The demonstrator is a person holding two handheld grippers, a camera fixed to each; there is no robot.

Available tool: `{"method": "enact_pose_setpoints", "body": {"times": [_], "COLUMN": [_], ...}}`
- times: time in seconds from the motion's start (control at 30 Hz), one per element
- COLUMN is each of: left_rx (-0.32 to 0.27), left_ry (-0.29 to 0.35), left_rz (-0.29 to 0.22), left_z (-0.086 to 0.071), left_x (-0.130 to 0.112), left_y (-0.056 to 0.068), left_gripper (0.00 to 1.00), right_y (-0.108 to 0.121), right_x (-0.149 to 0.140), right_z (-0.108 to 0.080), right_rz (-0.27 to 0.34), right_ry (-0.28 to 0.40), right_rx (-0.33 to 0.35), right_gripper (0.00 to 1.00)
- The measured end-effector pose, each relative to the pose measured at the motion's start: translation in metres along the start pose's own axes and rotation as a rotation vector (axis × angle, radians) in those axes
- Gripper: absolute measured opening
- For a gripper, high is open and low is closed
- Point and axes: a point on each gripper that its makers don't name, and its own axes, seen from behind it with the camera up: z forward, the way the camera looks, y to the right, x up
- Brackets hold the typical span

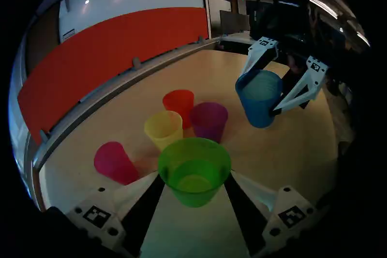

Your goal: Pour water

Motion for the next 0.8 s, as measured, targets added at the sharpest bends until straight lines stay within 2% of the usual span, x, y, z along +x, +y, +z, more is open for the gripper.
{"method": "enact_pose_setpoints", "body": {"times": [0.4,0.8], "left_rx": [-0.019,-0.035], "left_ry": [-0.049,-0.052], "left_rz": [-0.015,-0.044], "left_z": [0.017,0.023], "left_x": [-0.021,-0.032], "left_y": [-0.001,0.003], "left_gripper": [0.83,0.83], "right_y": [-0.006,-0.005], "right_x": [-0.022,-0.033], "right_z": [0.011,0.021], "right_rz": [-0.001,-0.008], "right_ry": [-0.046,-0.072], "right_rx": [0.025,0.031], "right_gripper": [0.91,0.91]}}
